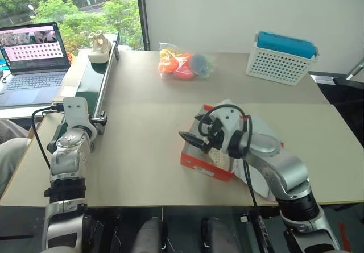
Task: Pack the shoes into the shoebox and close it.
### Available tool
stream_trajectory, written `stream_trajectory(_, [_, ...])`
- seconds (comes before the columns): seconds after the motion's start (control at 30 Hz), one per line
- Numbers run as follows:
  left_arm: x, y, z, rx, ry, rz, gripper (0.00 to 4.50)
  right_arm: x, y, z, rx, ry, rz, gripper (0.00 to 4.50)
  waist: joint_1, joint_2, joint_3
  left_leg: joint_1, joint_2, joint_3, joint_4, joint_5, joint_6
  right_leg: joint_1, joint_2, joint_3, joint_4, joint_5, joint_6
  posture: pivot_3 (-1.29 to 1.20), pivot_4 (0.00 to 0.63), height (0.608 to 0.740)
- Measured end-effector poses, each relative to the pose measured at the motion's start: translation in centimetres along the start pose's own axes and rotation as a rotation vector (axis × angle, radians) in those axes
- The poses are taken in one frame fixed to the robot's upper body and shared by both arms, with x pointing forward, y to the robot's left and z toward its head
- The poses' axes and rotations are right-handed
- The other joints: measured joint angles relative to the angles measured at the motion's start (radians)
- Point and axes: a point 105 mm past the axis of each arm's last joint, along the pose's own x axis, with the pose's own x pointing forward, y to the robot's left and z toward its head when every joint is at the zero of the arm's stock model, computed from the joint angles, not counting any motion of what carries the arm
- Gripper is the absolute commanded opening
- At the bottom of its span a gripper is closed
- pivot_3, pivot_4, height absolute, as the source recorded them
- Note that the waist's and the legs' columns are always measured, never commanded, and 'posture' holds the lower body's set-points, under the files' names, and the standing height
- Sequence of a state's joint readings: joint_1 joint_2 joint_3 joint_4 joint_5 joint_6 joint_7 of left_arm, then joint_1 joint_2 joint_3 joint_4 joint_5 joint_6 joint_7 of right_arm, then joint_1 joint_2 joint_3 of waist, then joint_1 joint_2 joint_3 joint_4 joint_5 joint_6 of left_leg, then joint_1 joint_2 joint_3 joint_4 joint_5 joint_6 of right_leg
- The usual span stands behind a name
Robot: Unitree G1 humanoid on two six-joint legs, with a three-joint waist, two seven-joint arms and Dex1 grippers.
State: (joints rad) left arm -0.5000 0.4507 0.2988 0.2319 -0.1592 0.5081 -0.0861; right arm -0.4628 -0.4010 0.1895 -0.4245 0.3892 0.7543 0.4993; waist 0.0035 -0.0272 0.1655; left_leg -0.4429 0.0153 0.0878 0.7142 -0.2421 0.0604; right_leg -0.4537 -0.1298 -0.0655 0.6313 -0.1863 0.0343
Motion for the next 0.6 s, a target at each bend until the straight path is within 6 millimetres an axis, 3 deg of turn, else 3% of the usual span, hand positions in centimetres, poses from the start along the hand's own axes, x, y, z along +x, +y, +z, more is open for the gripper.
stream_trajectory(0.4, [0.2,0.2,0.3,0.026,-0.001,0.008,4.5,0.1,0.2,-0.1,0.016,0.0,-0.001,4.29,-0.001,0.0,0.0,0.0,0.0,0.0,0.0,0.0,0.0,0.0,0.0,0.0,0.0,0.0,0.0,0.0,0.15,0.699])
stream_trajectory(0.6, [0.3,0.6,1.9,0.087,-0.033,0.022,4.5,0.2,0.1,0.0,0.019,-0.002,-0.012,4.29,0.002,0.0,0.0,0.0,0.0,0.0,0.0,0.0,0.0,0.0,0.0,0.0,0.0,0.0,0.0,0.0,0.15,0.699])
